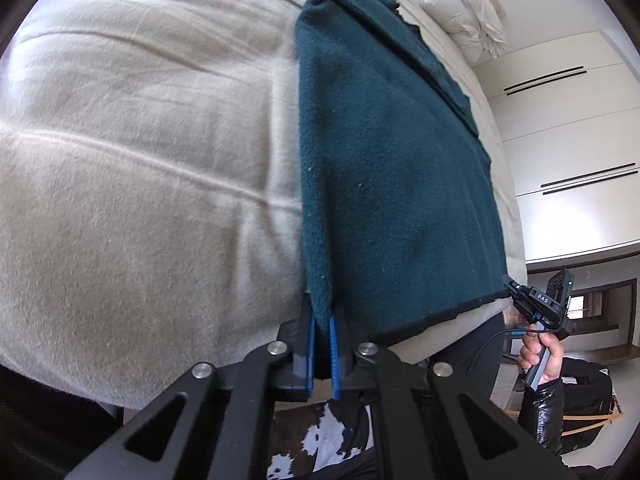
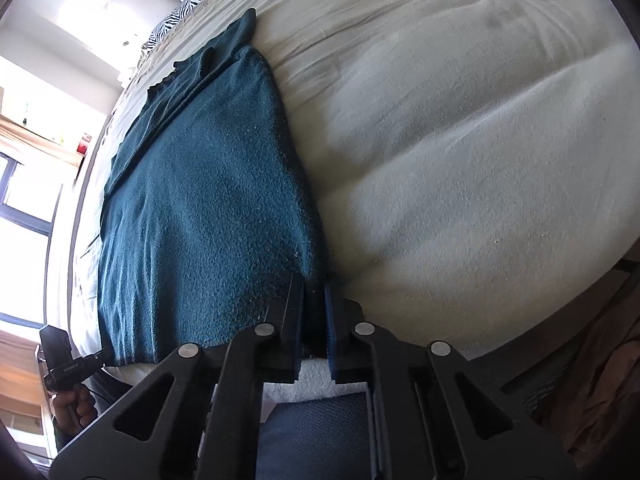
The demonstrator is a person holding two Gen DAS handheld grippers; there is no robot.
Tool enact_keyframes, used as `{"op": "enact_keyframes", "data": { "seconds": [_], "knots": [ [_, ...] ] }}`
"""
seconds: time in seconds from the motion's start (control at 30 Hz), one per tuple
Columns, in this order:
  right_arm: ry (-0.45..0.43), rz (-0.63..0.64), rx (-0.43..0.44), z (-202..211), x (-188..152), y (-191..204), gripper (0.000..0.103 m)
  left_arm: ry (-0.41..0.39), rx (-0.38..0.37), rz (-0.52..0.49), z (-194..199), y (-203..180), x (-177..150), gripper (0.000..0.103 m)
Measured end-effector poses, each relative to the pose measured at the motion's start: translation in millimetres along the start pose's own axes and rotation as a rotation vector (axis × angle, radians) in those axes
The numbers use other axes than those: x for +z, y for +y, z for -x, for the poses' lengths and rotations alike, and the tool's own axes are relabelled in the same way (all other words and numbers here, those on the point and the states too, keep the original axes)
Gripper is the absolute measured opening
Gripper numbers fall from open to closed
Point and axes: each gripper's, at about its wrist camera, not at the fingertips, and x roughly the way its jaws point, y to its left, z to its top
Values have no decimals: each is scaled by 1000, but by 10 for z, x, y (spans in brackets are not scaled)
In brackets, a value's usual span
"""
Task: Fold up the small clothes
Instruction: 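Grasp the hem with both grippers and lift it toward the collar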
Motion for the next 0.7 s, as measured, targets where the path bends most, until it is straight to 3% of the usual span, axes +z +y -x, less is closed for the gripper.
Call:
{"op": "enact_keyframes", "data": {
  "seconds": [0.17, 0.47, 0.7],
  "knots": [
    [-31, -21, 42, 118, -19, 7, 7, -47, -91, 18, 153, 25, 44, 5],
    [-108, -39, 198, 371, 73, 199, 7, -172, -340, 140, 460, 140, 212, 5],
    [-161, -17, 205, 426, 154, 391, 7, -195, -329, 141, 515, 122, 286, 5]
  ]
}}
